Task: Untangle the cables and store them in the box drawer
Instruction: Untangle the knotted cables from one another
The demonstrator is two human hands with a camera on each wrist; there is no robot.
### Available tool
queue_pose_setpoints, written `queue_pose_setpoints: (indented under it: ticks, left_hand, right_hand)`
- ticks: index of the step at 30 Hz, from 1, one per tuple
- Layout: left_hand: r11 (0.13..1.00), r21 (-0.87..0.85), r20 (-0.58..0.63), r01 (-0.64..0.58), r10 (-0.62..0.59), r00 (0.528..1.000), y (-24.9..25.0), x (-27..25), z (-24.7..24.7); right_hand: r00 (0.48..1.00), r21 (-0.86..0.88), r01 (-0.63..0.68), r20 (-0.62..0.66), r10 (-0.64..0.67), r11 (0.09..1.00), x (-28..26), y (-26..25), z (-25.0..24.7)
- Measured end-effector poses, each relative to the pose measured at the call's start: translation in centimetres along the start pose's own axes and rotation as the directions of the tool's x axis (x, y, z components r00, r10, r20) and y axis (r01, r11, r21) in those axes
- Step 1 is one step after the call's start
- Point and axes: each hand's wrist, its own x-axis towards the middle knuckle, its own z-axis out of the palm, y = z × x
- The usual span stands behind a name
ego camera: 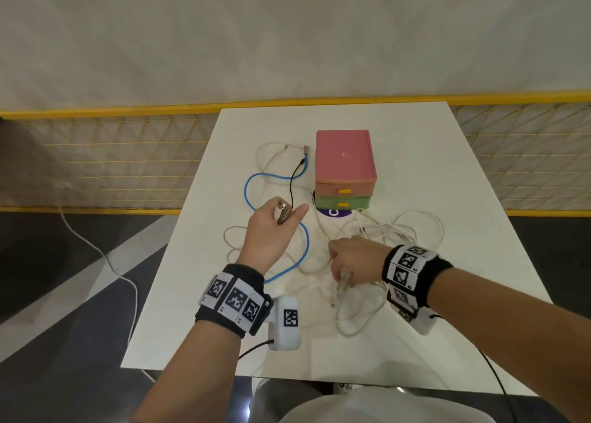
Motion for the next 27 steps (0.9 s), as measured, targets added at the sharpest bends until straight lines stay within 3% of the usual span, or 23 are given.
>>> queue_pose_setpoints:
  ticks: [6,9,11,14,16,19,24,27]
  left_hand:
    - [0.993,-0.103,0.028,0.054,-0.051,0.998,-0.4,-0.6,1.7]
    - [0.992,-0.114,0.043,0.058,-0.053,0.998,-0.4,-0.9,2.2]
    - [0.991,-0.120,0.057,0.054,-0.047,0.997,-0.1,-1.2,2.2]
    - [0.989,-0.144,0.072,0.016,-0.005,0.997,0.3,-1.6,2.1]
    - [0.988,-0.150,0.059,-0.018,0.027,0.998,1.1,-1.6,2.0]
    - [0.970,-0.232,0.043,-0.072,0.084,0.995,3.2,-1.8,2.3]
    - [0.922,-0.367,0.107,-0.123,0.173,0.979,6.9,-1.9,3.6]
    - [0.916,-0.382,0.074,-0.126,0.166,0.983,7.1,-1.0,3.9]
  right_hand:
    - [0.987,0.120,-0.011,-0.155,0.030,0.993,-0.4,0.3,0.3]
    - [0.960,0.260,0.001,-0.270,0.072,0.966,-0.8,0.6,0.2]
    - [0.907,0.357,0.051,-0.407,0.106,0.933,-1.3,0.7,0.0]
    - [0.736,0.521,0.211,-0.642,0.216,0.827,-2.8,0.4,-0.8]
    - [0.656,0.670,0.290,-0.660,0.368,0.684,-4.0,-0.1,-1.9]
    - [0.638,0.747,0.393,-0.641,0.427,0.535,-4.9,-0.9,-3.7]
    - [0.628,0.739,0.512,-0.669,0.397,0.438,-4.7,-2.1,-5.7]
    - [0.616,0.737,0.503,-0.672,0.411,0.452,-4.9,-2.1,-5.9]
